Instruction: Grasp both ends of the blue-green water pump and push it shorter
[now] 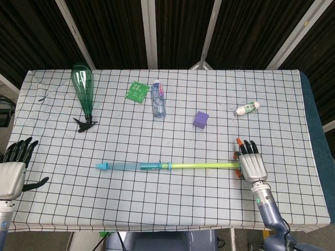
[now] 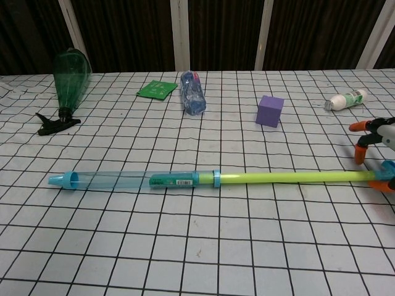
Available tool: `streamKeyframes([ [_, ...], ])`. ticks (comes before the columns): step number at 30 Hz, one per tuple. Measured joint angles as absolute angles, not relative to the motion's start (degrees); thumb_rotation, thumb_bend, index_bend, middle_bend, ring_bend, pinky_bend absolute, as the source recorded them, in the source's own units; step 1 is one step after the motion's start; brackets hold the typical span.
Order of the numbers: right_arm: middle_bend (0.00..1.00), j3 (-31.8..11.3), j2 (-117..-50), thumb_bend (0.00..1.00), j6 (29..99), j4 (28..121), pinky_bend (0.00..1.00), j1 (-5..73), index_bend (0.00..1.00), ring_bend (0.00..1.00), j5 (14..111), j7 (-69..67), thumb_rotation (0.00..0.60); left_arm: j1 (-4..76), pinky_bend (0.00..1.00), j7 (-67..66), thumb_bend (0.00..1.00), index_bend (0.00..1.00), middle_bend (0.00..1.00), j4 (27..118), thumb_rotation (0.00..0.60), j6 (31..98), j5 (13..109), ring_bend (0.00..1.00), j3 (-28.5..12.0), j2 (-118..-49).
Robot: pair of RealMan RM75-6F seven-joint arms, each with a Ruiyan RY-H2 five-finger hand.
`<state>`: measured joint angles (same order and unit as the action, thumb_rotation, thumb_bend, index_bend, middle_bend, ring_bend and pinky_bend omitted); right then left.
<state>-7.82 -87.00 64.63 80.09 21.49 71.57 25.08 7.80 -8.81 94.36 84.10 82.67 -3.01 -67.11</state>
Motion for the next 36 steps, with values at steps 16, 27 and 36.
streamKeyframes([
  [16, 0.15, -7.48, -88.03, 0.33, 64.51, 78.31, 0.00, 22.02, 0.52, 0.00, 70.35, 25.03, 0.600, 7.85, 0.00, -8.40, 0.07, 0.00, 0.00, 94.51, 0.600, 83.63, 82.34, 0.00, -3.29, -67.14],
  [27, 0.18, -7.00, -88.09, 0.39, 64.89, 78.75, 0.00, 21.96, 0.61, 0.00, 70.04, 25.43, 0.600, 7.76, 0.00, -8.22, 0.07, 0.00, 0.00, 94.72, 0.600, 83.64, 82.48, 0.00, -3.32, -67.08],
  [36, 0.18, -6.79, -87.58, 0.39, 65.63, 80.38, 0.00, 22.04, 0.62, 0.00, 70.59, 25.37, 0.600, 7.94, 0.00, -8.65, 0.09, 0.00, 0.00, 96.00, 0.600, 82.94, 82.35, 0.00, -3.23, -66.86],
])
